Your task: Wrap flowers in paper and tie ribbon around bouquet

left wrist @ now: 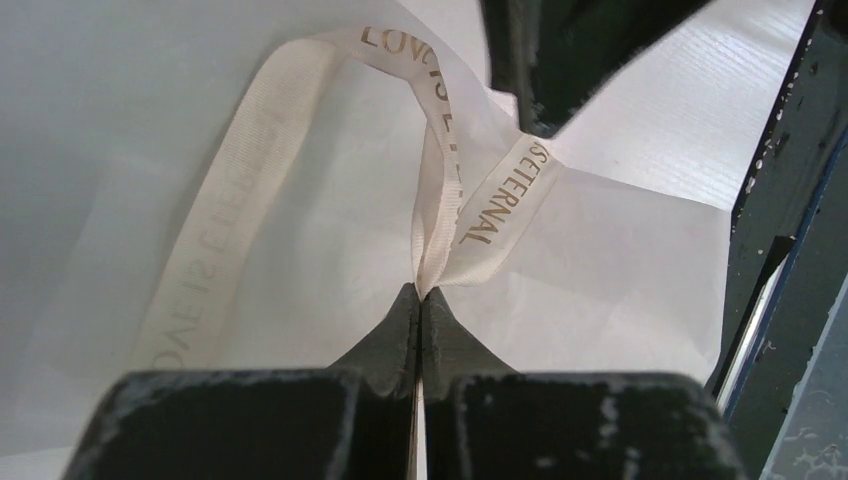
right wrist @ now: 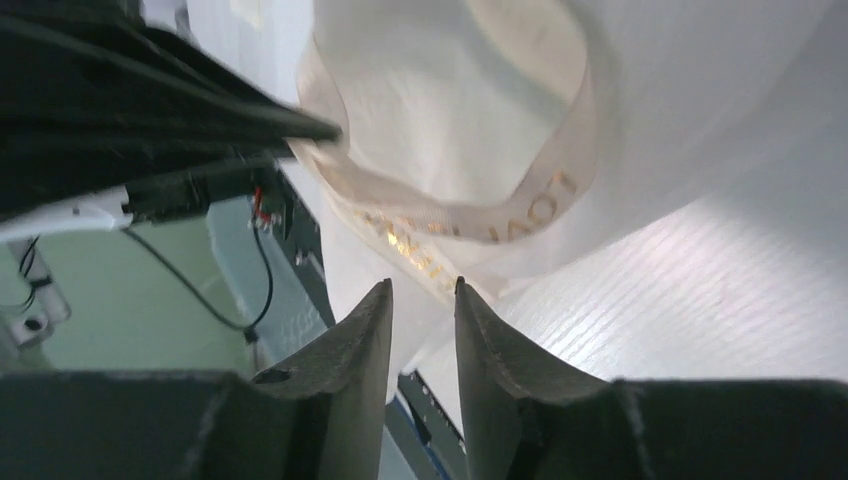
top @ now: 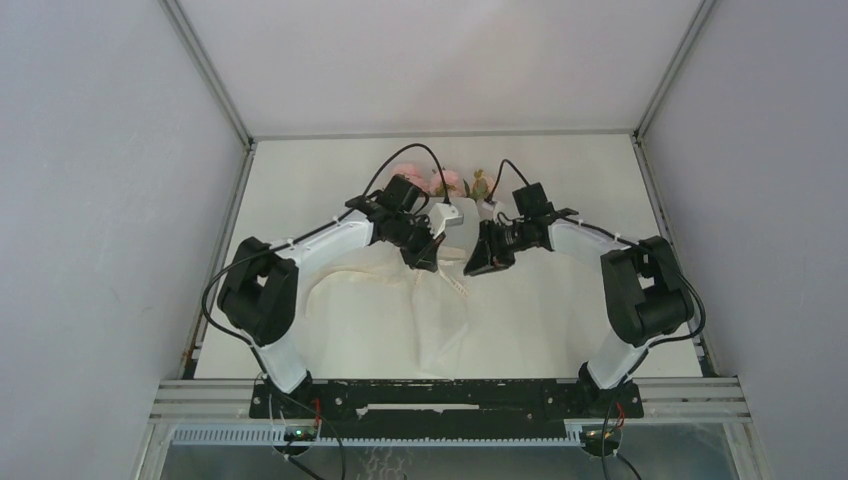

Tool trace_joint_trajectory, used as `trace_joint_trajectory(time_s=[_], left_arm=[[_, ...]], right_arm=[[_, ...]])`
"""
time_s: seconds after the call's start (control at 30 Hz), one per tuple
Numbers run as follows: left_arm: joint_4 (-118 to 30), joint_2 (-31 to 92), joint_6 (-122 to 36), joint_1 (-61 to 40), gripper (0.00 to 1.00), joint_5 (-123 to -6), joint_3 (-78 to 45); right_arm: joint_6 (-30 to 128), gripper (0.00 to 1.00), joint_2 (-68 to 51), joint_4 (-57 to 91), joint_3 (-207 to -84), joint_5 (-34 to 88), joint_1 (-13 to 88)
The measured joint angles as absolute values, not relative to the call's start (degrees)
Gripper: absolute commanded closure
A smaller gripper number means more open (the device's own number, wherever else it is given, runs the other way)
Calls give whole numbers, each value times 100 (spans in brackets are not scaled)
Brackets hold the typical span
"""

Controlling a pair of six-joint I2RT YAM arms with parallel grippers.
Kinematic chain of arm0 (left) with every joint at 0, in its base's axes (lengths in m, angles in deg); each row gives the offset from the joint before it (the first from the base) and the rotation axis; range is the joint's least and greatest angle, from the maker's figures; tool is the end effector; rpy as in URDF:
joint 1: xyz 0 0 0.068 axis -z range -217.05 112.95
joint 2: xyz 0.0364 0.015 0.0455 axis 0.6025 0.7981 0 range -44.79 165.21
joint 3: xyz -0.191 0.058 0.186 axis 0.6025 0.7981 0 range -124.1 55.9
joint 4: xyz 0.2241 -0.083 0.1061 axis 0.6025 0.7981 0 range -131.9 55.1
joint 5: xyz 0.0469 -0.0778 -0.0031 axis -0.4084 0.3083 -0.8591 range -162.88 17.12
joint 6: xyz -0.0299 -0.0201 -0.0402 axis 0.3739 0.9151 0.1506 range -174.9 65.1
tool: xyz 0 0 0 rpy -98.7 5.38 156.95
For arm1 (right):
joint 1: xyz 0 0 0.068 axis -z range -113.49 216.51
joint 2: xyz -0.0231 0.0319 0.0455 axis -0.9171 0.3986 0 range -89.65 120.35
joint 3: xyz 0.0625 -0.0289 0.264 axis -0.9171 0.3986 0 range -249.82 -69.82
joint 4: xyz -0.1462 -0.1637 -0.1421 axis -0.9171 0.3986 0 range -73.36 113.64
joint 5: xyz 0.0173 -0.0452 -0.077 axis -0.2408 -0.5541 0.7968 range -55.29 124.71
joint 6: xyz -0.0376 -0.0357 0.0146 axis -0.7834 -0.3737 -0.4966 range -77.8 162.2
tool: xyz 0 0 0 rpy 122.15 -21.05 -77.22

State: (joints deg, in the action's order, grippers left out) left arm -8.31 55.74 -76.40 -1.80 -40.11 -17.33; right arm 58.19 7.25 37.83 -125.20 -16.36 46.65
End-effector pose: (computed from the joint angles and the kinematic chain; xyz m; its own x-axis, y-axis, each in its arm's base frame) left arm 0.2862 -0.2258 0.2232 -0.4072 0.6650 -0.6260 0.9131 0.3128 -0.2617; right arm 0.2908 0.1345 0.1724 -0.9547 -0.1608 -0.2503 -0.2974 0.5348 0.7909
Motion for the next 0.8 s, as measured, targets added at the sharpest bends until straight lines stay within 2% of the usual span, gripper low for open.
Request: trace_joint_trajectory(time_s=[0.3,0.43,0.57,0.67,0.8], left_arm=[[-812,5550,-7747,-152,100,-3982,-1724],[-812,5550,-7747,-141,100,-3982,-1724],[-812,5550,-7747,-130,100,-3982,-1724],[-812,5550,-7747,-128,100,-3980,-1724],[-637,5542,-7762,-152,100,-3995,-1715]], right_arm=[[5753,42,931,4054,-14321,-320,4453],[5511,32,1667,4225,-15287,255,4200],[5052,30,2614,4662,-16080,657,3887],[4733,36,3018,4915,-16148,819,3609],[4472,63,3147,5119,-16010,675,3373]])
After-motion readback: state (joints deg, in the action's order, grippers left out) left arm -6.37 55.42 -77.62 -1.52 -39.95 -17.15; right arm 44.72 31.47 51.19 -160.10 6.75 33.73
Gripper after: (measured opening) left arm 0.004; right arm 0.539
